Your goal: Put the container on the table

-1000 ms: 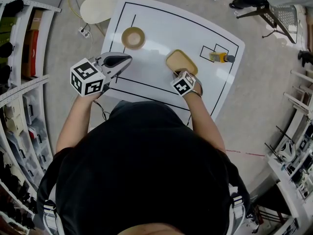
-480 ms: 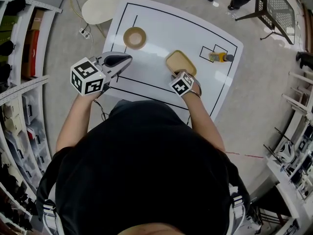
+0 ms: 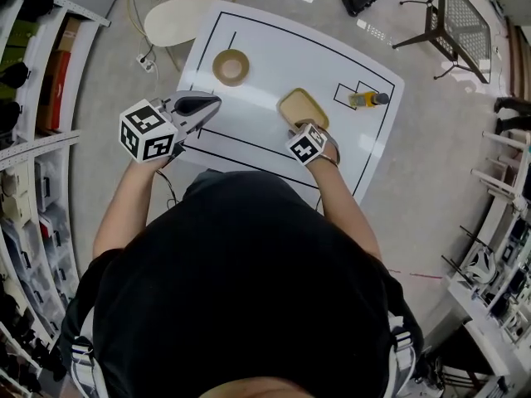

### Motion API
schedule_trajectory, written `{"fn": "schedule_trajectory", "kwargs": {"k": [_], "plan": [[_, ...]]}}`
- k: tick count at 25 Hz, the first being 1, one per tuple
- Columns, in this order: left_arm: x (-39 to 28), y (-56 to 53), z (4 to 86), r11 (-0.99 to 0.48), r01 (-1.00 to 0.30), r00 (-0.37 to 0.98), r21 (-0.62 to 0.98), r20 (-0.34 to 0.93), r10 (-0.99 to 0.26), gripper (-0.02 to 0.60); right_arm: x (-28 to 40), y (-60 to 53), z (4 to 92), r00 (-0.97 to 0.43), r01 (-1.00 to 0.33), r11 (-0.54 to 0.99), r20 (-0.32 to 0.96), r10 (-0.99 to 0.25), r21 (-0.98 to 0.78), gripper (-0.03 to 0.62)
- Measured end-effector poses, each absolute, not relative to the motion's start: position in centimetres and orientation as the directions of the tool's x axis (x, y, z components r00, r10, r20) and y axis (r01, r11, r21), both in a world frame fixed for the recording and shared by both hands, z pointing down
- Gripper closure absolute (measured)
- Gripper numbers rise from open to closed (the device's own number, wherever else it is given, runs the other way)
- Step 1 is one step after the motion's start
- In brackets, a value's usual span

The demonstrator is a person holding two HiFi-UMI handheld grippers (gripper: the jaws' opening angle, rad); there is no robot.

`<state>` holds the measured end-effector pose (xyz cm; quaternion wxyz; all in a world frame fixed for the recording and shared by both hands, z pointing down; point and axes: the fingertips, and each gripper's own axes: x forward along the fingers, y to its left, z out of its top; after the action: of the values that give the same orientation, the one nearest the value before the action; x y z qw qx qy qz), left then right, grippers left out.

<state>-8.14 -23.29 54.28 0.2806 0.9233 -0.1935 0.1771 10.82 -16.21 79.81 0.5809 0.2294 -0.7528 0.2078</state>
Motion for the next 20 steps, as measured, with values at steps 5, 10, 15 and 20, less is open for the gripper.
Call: {"fn": "schedule_trajectory", "kwargs": {"k": [5, 10, 15, 20], "plan": [[-7.8, -22.0, 53.1, -0.779, -0.454, 0.866, 0.432, 0.42, -0.272, 0.575, 11.1, -15.9, 78.2, -0.224, -0.588, 0.809, 0.966, -0.132, -0.026, 0.485], [-7.6, -20.7, 51.9, -0.788, -0.456, 0.866, 0.414, 0.41, -0.286, 0.575, 11.4, -15.4, 76.3, -0.234, -0.598, 0.801, 0.959, -0.161, -0.012, 0.476], [-7.0, -19.5, 50.8, -0.797, -0.455, 0.868, 0.397, 0.399, -0.296, 0.575, 11.8, -15.1, 74.6, -0.254, -0.614, 0.789, 0.948, -0.191, -0.006, 0.476], [-6.1, -18.4, 49.8, -0.811, -0.449, 0.869, 0.375, 0.395, -0.299, 0.575, 12.1, -15.3, 72.9, -0.283, -0.635, 0.772, 0.93, -0.234, 0.001, 0.476]]}}
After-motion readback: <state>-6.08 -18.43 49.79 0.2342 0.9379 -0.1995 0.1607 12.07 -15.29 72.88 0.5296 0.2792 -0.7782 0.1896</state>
